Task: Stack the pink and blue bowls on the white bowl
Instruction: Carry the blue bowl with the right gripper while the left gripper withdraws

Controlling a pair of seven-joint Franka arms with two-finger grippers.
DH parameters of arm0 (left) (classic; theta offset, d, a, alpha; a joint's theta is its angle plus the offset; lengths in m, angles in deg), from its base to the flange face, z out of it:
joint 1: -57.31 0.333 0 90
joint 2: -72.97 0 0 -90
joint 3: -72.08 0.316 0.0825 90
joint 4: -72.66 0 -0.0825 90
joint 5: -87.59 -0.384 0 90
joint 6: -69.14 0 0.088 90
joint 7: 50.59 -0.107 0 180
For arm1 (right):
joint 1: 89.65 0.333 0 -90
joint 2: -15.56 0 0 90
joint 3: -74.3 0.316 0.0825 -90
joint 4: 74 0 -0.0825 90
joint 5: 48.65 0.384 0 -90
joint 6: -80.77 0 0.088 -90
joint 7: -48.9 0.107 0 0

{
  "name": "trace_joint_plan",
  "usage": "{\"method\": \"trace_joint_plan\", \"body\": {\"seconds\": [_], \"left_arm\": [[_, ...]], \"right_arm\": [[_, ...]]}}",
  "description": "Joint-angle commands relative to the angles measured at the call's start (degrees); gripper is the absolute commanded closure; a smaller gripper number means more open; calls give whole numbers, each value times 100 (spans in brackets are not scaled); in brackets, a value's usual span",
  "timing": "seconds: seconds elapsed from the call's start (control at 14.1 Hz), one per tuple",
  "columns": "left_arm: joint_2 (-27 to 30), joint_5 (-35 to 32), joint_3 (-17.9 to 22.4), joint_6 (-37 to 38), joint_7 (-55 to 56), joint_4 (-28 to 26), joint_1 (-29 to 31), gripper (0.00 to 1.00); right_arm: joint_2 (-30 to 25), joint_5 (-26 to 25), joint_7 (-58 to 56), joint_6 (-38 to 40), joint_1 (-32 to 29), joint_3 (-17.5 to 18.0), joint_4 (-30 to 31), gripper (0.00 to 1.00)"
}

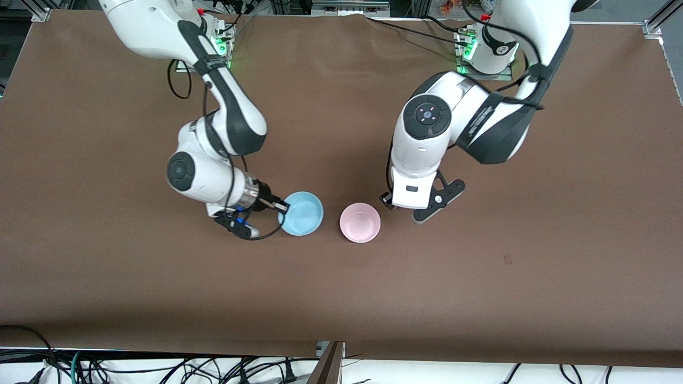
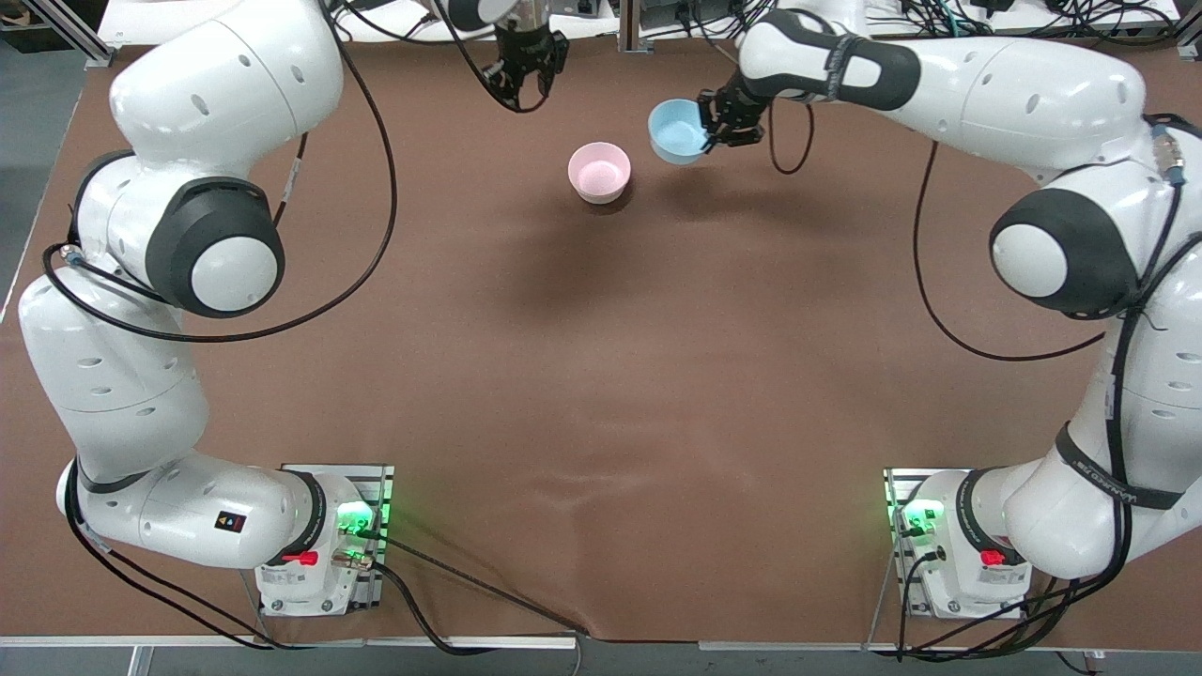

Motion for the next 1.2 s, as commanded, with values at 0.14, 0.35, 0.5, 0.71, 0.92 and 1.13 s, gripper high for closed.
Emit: {"method": "trace_joint_plan", "body": {"seconds": [0.14,0.35,0.5,0.71,0.92,1.13], "left_arm": [[379,500,-11,1345,-1355,717,399,43],[810,809,-2,1802,-2575,717,1023,42],[959,967,-2,2032,-3646,709,1506,42],[1083,898,42,2261,-4634,594,1815,34],[1101,888,16,2261,-5099,498,2070,34],[1407,906,15,2218,-5636,51,2281,31]], "right_arm": [[680,51,1065,-512,531,-56,-888,100],[839,24,1356,-698,682,-56,-1030,100],[970,7,1601,-856,813,-91,-1161,100],[1129,-142,1769,-909,937,-100,-1302,100],[1287,-555,2085,-1094,1078,-100,-1311,100],[1331,-600,2130,-1112,1166,-109,-1311,100]]}}
